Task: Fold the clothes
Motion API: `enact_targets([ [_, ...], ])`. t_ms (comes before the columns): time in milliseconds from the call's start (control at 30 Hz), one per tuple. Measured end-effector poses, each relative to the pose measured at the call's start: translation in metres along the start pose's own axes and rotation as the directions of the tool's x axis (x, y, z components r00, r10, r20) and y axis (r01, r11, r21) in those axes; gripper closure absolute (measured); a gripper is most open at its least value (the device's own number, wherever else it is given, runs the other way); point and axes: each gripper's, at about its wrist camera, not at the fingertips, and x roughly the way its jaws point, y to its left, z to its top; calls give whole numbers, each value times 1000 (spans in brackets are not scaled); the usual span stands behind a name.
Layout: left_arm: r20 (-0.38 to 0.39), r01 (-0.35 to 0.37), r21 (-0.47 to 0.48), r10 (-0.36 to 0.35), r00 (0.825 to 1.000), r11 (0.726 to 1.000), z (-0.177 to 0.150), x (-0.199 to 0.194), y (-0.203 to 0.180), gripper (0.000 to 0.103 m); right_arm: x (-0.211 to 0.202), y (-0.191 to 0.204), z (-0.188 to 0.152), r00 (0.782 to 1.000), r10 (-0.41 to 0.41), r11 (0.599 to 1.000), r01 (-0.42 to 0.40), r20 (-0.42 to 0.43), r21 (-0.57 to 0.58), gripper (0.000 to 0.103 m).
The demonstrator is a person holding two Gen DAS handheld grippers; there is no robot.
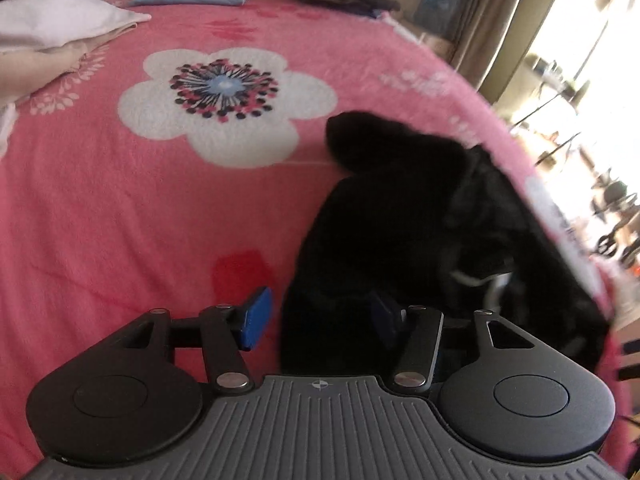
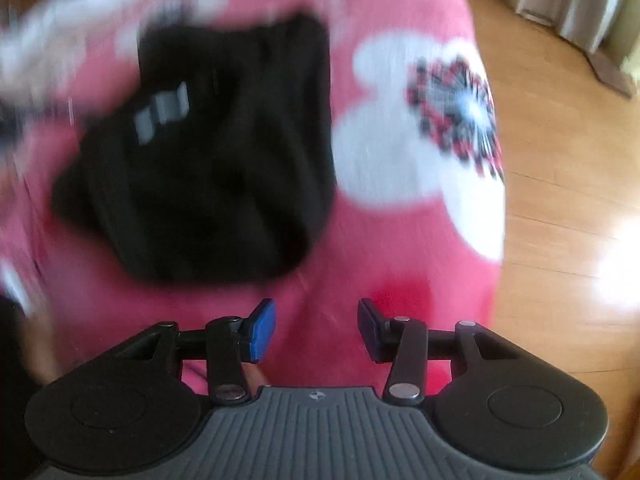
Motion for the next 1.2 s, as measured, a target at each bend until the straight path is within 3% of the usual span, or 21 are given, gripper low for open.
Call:
enact_targets([
  [67, -9, -24, 16, 24, 1000, 1000, 1, 5, 0, 48, -5, 6, -4, 997, -74, 992, 73, -5, -102, 55],
  [167, -23, -38, 1, 38, 999, 999, 3, 17, 1, 49, -32, -1, 8, 993, -23, 996, 32, 114, -78, 55],
  [233, -18, -50, -4, 50, 999, 999, 2, 20, -1, 50, -45, -6, 27, 976, 35, 999, -27, 214, -42, 54],
  [300, -1, -69, 19, 69, 998, 997, 0, 20, -7, 60, -39, 10, 57, 953, 89, 993, -61, 290, -104, 53],
  [433, 20, -84, 16, 84, 996, 996, -5, 11, -13, 97, -22, 49, 120, 888, 201, 961, -96, 414, -261, 50],
  [500, 37, -108, -9, 108, 993, 994, -6, 3, -13, 101, -9, 74, 150, 857, 248, 935, -89, 452, -344, 40],
  [567, 62, -134, -36, 136, 989, 990, -8, -7, -11, 102, 18, 105, 173, 850, 260, 907, -52, 458, -418, 40],
  [633, 87, -158, -66, 163, 983, 985, -11, -21, -6, 102, 46, 123, 191, 865, 265, 888, -48, 426, -457, 45],
  [667, 96, -168, -85, 175, 980, 982, -12, -29, -1, 102, 60, 130, 197, 881, 242, 887, -31, 406, -460, 64],
  [700, 103, -175, -105, 186, 977, 979, -14, -37, 5, 102, 67, 131, 204, 890, 220, 895, -22, 400, -445, 85],
  [733, 107, -182, -122, 196, 975, 976, -16, -44, 10, 102, 72, 129, 210, 894, 204, 905, -17, 399, -425, 90],
  [833, 97, -209, -149, 224, 970, 967, -25, -60, 25, 102, 55, 97, 216, 861, 215, 961, -102, 462, -258, 95],
  [933, 65, -212, -158, 224, 972, 965, -38, -67, 34, 102, 34, 52, 207, 833, 193, 979, -194, 519, -53, 96],
  [1033, 37, -206, -146, 213, 976, 968, -49, -66, 37, 102, 28, 9, 190, 833, 177, 952, -279, 524, 122, 96],
  [1200, 26, -207, -88, 210, 977, 974, -51, -61, 34, 102, 50, -44, 157, 876, 132, 852, -339, 464, 398, 96],
])
